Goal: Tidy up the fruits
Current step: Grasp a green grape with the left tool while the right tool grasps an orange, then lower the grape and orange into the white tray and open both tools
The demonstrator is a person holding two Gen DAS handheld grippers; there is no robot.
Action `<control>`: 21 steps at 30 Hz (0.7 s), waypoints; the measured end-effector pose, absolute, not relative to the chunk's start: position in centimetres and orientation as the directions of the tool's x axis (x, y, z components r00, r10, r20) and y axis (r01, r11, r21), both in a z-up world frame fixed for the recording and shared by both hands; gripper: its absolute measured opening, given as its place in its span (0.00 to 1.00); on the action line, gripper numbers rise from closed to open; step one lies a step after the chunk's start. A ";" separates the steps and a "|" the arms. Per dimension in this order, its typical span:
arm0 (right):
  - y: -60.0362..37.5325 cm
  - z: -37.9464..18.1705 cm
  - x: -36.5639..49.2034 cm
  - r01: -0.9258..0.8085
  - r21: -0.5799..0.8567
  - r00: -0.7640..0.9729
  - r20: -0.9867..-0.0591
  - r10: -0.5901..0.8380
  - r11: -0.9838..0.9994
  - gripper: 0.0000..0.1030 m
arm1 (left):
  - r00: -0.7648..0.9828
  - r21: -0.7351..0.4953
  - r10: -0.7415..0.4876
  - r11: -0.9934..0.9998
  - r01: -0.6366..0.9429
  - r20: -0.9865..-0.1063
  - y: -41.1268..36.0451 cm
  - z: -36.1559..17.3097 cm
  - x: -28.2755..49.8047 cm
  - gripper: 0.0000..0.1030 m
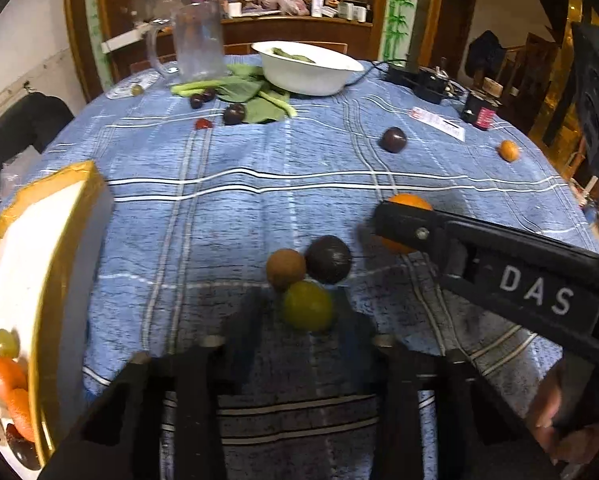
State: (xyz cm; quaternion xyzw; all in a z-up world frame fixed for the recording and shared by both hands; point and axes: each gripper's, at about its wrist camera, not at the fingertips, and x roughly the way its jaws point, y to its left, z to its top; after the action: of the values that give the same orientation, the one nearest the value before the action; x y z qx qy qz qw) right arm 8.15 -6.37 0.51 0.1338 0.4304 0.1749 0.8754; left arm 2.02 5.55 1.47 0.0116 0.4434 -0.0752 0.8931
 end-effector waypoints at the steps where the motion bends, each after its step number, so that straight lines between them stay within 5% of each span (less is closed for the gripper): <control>1: -6.4 0.5 8.1 -0.192 0.384 0.566 -0.708 0.422 0.903 0.37 | 0.594 -0.057 -0.128 0.989 0.137 -0.794 5.8 1.5 2.0 0.23; 14: -6.0 1.1 7.7 -0.222 0.354 0.586 -0.696 0.415 0.908 0.37 | 0.657 -0.158 -0.141 0.987 0.033 -0.741 10.7 6.1 -2.5 0.23; 21: -4.4 2.2 6.2 -0.278 0.312 0.611 -0.672 0.418 0.908 0.37 | 0.695 -0.157 -0.053 0.984 -0.087 -0.717 16.8 8.6 -6.3 0.23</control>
State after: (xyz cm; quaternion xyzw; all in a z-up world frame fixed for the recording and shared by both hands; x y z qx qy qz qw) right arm 6.20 -4.36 2.21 0.0881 0.3955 0.1949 0.8932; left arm -6.28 16.82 8.56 -0.0896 0.3902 0.0091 0.9163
